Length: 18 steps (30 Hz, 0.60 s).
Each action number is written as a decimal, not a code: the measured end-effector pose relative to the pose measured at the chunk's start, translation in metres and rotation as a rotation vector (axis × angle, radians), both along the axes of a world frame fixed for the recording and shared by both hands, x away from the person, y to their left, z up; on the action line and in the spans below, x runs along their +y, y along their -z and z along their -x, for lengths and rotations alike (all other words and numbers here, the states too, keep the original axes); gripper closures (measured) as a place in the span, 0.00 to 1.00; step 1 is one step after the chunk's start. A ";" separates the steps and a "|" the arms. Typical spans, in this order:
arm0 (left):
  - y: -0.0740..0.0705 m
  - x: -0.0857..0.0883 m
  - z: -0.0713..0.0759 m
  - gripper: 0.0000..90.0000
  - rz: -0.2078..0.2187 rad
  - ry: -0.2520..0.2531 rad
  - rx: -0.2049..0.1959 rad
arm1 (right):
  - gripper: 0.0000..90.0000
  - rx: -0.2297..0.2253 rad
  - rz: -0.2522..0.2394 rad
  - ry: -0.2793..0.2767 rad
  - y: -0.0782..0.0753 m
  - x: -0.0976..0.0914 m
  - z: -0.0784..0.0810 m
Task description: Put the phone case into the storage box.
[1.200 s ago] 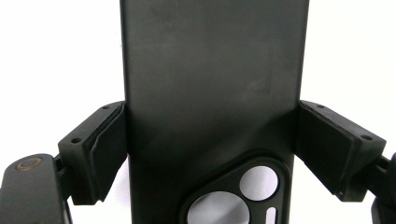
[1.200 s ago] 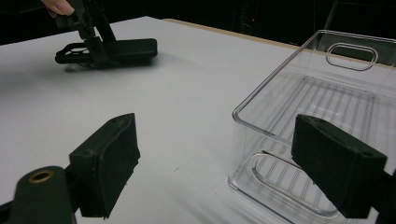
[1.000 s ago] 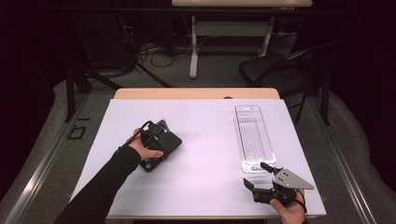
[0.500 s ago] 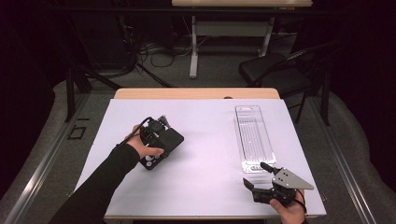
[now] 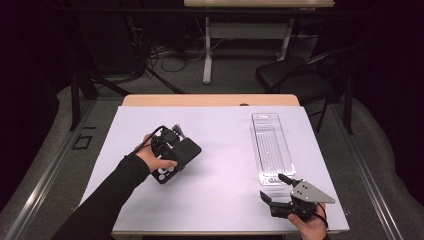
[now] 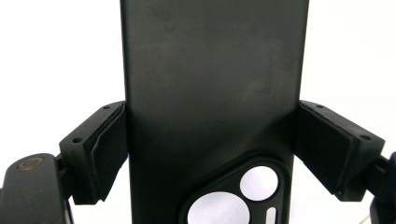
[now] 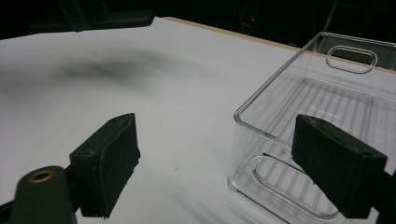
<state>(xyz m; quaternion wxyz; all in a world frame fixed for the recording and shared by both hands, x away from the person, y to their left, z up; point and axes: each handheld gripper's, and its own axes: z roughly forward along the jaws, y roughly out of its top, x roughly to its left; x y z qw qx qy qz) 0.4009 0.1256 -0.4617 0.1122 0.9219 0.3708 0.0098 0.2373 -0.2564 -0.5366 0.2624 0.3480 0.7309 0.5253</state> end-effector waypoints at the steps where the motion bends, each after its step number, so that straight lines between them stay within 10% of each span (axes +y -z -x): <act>1: -0.001 -0.001 0.001 0.16 0.004 0.000 -0.002 | 0.16 0.004 0.007 0.000 -0.001 0.000 0.000; 18: -0.015 -0.033 0.017 0.16 0.027 0.087 -0.005 | 0.16 -0.042 0.091 -0.040 -0.011 0.014 -0.002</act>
